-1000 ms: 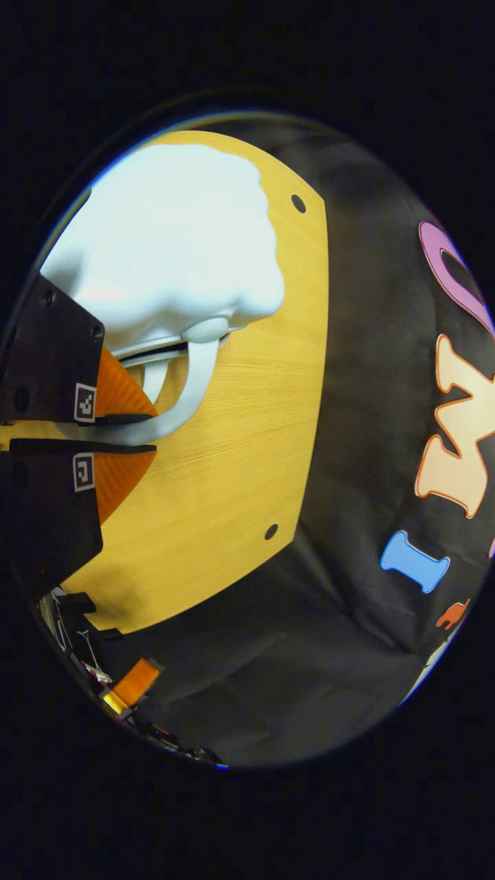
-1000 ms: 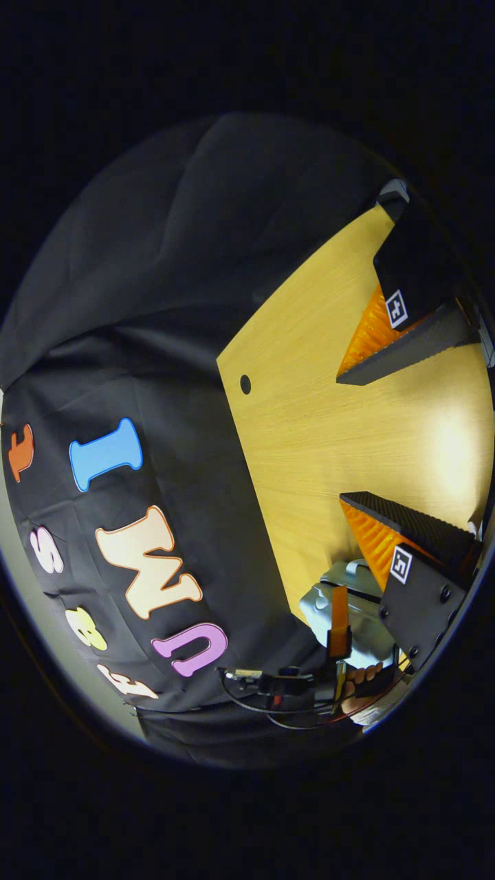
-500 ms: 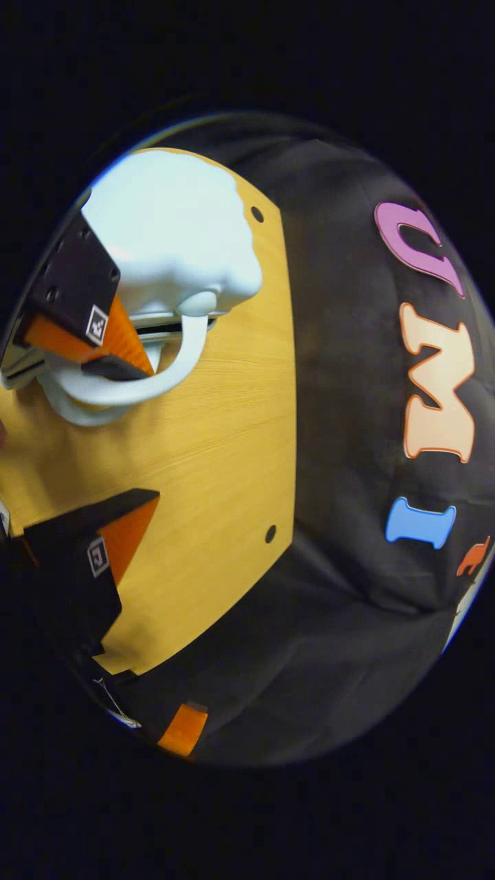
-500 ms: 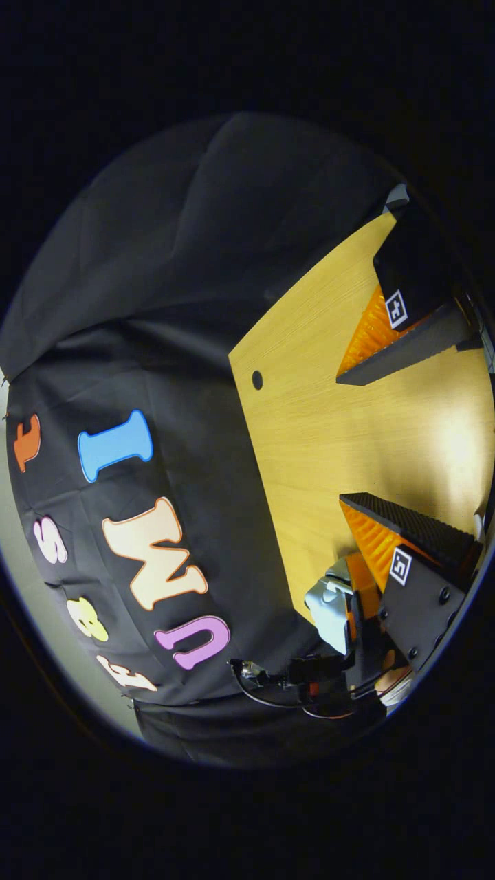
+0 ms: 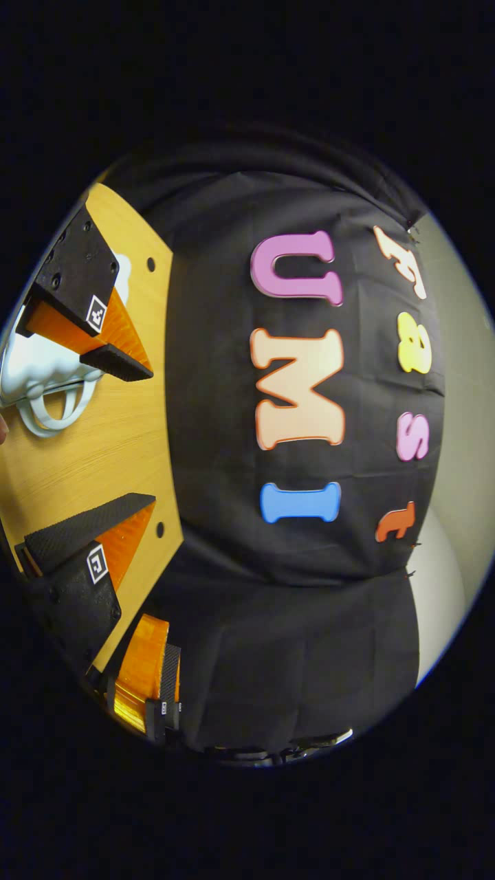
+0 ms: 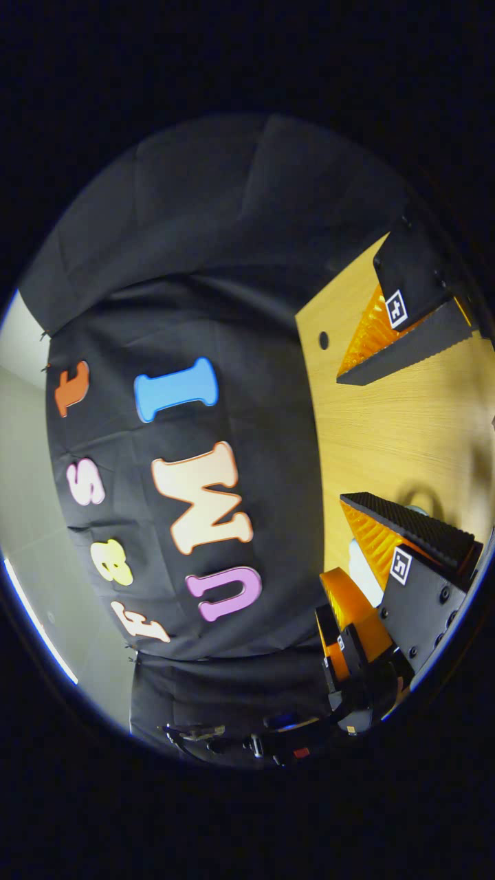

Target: First open the suitcase, pack the skin care products into it, and then close the suitcase.

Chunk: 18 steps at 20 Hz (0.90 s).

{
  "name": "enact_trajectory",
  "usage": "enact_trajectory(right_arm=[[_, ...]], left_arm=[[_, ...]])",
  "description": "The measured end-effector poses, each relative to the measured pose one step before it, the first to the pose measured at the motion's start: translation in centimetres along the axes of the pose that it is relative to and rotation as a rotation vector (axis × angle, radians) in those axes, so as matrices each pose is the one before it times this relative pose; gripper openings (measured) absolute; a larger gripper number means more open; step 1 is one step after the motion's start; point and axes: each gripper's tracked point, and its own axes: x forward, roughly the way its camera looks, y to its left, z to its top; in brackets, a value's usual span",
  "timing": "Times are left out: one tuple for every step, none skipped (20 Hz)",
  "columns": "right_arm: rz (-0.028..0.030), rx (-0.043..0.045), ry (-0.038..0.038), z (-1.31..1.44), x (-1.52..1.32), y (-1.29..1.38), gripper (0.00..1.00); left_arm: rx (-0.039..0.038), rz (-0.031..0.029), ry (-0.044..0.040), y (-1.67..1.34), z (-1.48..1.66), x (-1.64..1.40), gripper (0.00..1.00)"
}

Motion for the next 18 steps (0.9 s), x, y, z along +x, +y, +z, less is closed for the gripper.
enact_trajectory(right_arm=[[-0.00221,-0.01135,-0.04936,1.833,-0.442,0.211,0.99],[-0.00573,-0.01318,-0.05179,1.760,-0.311,0.169,0.99],[-0.00622,-0.01186,-0.05324,1.980,-0.322,0.174,0.99],[-0.00434,-0.01420,-0.05316,1.790,-0.502,0.138,0.96],[-0.00150,-0.01799,-0.04370,1.501,-0.202,0.335,0.99],[0.00014,-0.01808,-0.02778,0.726,-0.191,0.430,0.98],[0.00789,-0.01857,-0.02227,0.632,-0.039,0.574,0.98],[0.00121,-0.01645,-0.01629,0.448,0.004,0.359,0.98],[0.00178,-0.01565,-0.01785,0.460,0.025,0.233,0.98],[-0.00176,-0.00876,-0.01221,0.455,-0.337,0.103,0.98],[0.00230,-0.00358,-0.00289,0.240,-0.294,-0.050,0.98],[0.00088,0.00194,0.00090,-0.106,-0.077,-0.031,0.98],[-0.00375,0.00160,0.00397,-0.059,0.049,-0.111,0.98],[-0.00575,0.00211,-0.00244,-0.008,0.119,-0.093,0.98],[-0.00588,0.00228,-0.00182,0.107,0.031,0.012,0.99],[-0.00808,0.00095,-0.00657,0.171,-0.095,-0.039,0.98],[-0.00774,-0.00092,-0.00205,0.085,0.004,-0.059,0.98],[-0.00422,0.00146,-0.00403,0.079,-0.131,-0.015,0.98]], left_arm=[[0.00352,0.00251,-0.04833,-0.118,1.513,-0.439,0.95],[0.00619,0.00503,-0.03862,0.062,1.442,-0.385,0.95],[0.00265,0.00642,-0.02786,0.281,0.937,-0.297,0.95],[-0.00224,0.00560,-0.02160,0.240,0.780,-0.127,0.95],[-0.00016,0.00264,-0.01229,-0.022,0.465,-0.167,0.95],[-0.00470,0.00060,0.00227,-0.224,0.131,-0.088,0.95],[-0.00261,-0.01642,-0.00160,-0.283,0.258,0.121,0.95],[-0.00034,-0.01793,0.00637,-0.381,0.112,0.133,0.95],[0.00832,-0.00984,-0.01031,-0.248,0.374,0.206,0.95],[0.00964,-0.00582,-0.00597,0.033,0.422,0.171,0.94],[0.01231,-0.00926,0.00151,-0.173,0.140,0.240,0.94],[0.00566,-0.00528,-0.00002,-0.102,0.045,0.100,0.95],[-0.00248,-0.00434,-0.00002,-0.057,-0.020,-0.077,0.95],[-0.00328,-0.00499,-0.00231,-0.038,0.128,0.036,0.95],[-0.00096,-0.00250,0.00081,-0.008,-0.022,0.029,0.95],[0.00431,0.00057,-0.00124,0.022,0.151,0.029,0.95],[0.00141,-0.00118,-0.00069,-0.022,0.029,0.057,0.95],[-0.00160,-0.00334,-0.00187,-0.039,0.038,0.084,0.95]])
